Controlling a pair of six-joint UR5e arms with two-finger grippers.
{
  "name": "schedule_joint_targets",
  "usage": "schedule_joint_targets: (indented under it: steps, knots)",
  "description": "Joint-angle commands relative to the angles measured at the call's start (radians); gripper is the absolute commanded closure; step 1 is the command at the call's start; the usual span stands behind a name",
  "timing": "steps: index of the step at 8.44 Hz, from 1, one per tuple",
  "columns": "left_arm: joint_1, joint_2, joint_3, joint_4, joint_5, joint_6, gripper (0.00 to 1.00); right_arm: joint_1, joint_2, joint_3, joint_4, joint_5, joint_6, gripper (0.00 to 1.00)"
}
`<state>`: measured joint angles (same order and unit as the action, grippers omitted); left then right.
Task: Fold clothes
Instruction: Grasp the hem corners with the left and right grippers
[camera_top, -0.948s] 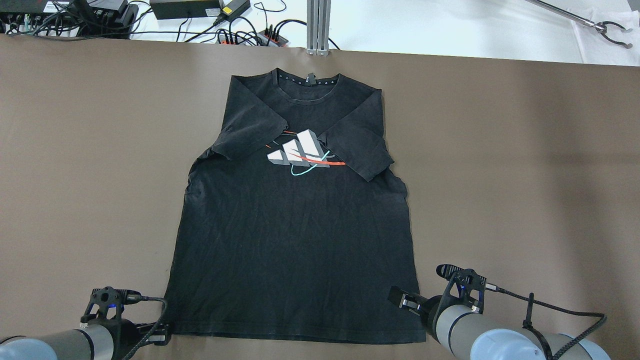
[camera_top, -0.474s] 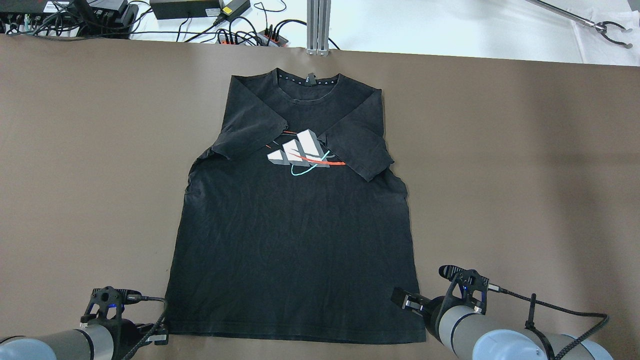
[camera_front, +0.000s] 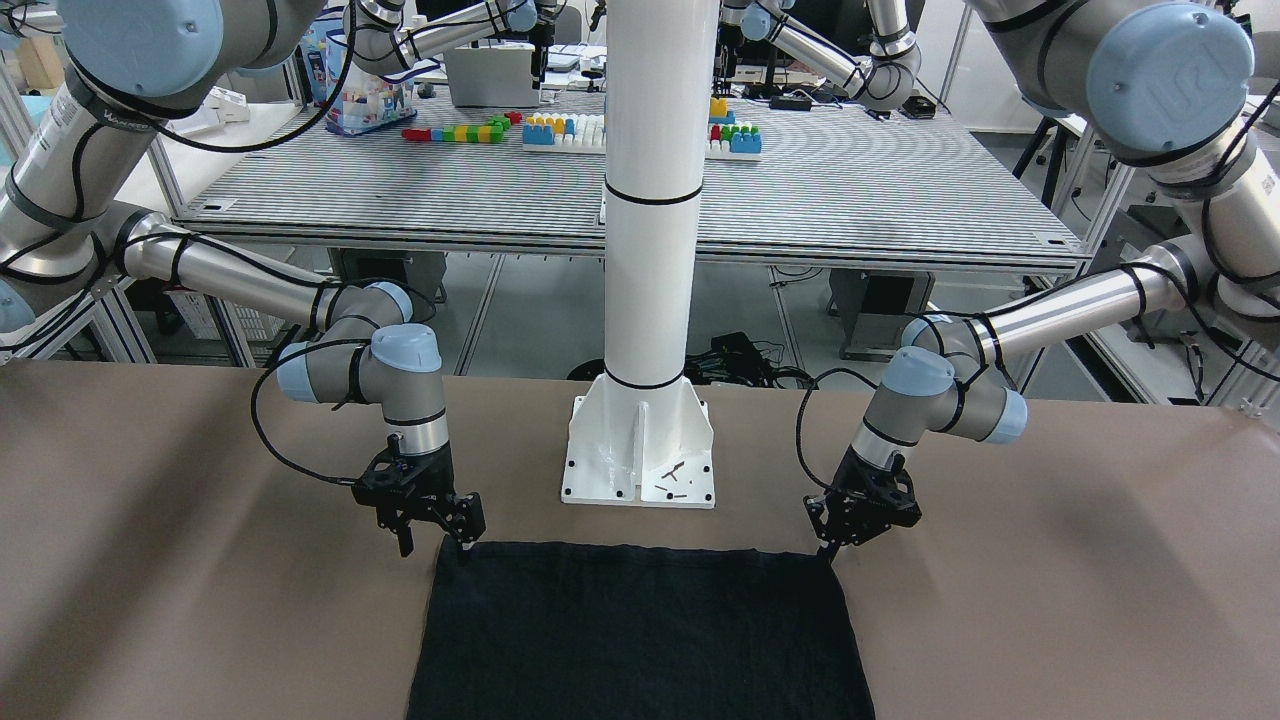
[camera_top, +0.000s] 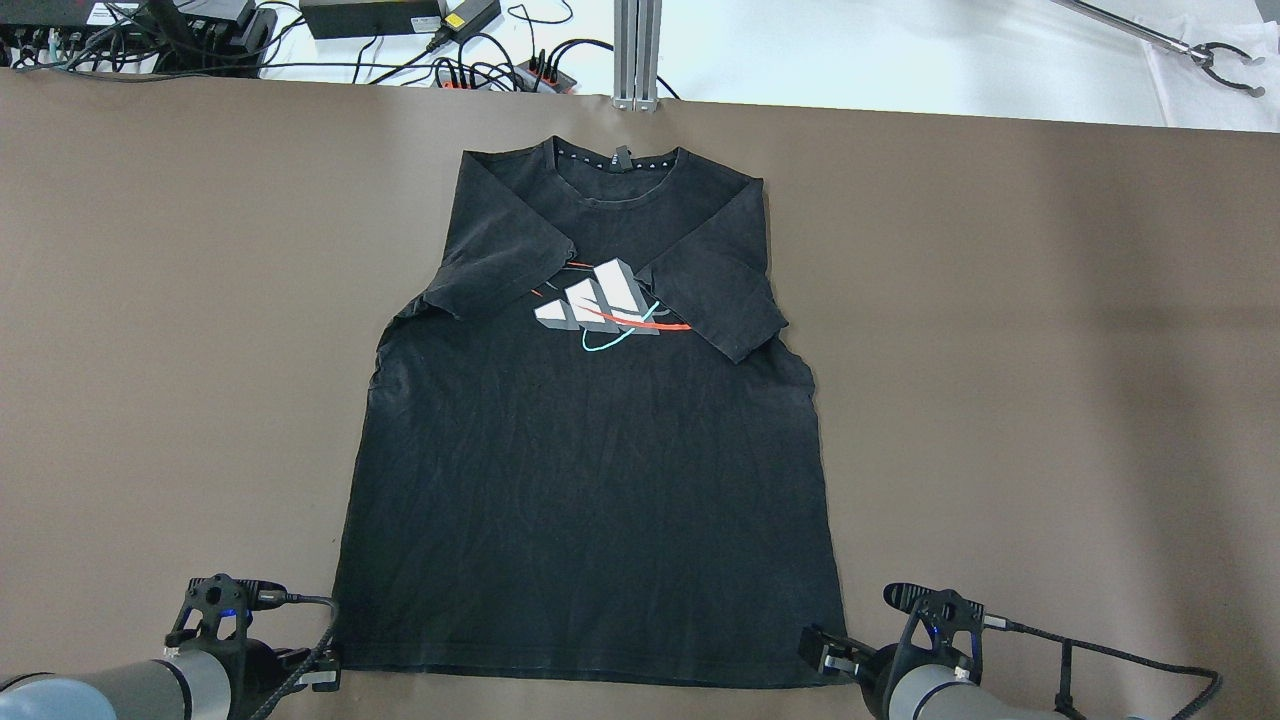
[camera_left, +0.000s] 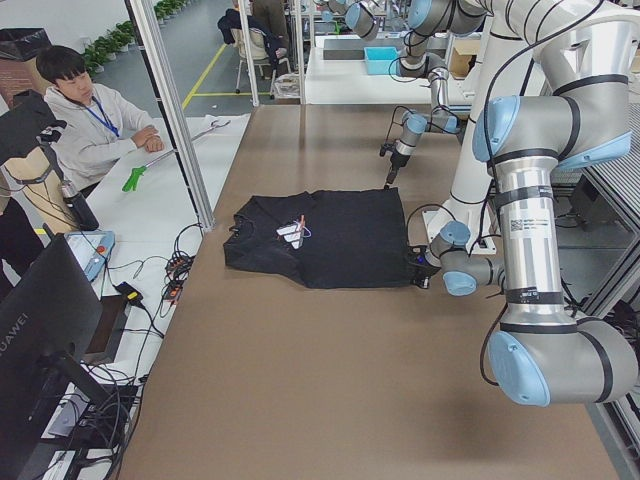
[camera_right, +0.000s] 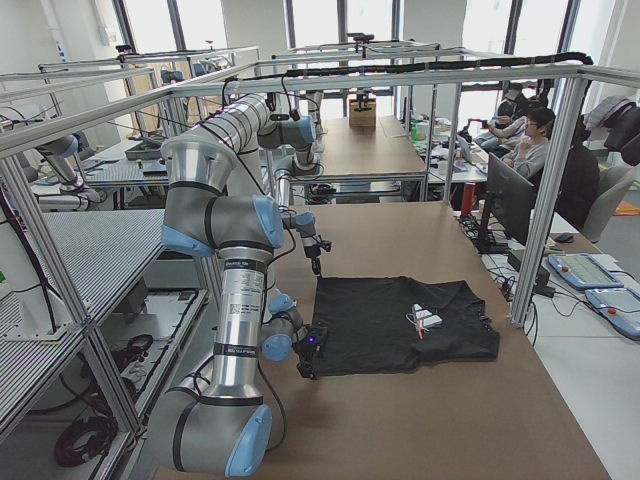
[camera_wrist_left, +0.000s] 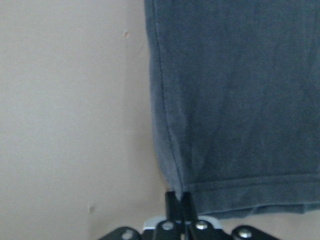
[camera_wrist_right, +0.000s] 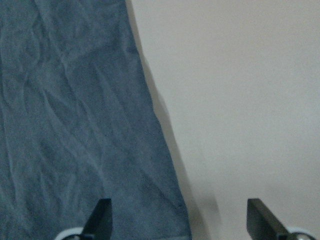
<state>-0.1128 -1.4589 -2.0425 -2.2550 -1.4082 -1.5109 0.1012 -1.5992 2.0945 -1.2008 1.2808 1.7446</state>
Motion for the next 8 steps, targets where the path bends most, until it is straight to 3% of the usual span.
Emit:
schedule_joint_targets:
  steps: [1,3,4,8]
  knots:
    - [0.001,-0.011,0.008,0.0,0.0,0.0,1.0,-0.064,-0.002,0.001,-0.028,-0.063,0.015,0.21]
    - [0.001,-0.015,0.01,0.0,0.0,0.0,1.0,-0.069,0.001,0.002,-0.026,-0.063,0.016,0.45]
    - [0.001,-0.017,0.01,0.0,0.0,0.0,1.0,-0.069,0.004,0.005,-0.026,-0.063,0.016,0.63]
    - [0.001,-0.021,0.01,0.0,-0.002,0.0,1.0,-0.069,0.001,0.009,-0.026,-0.067,0.016,0.98]
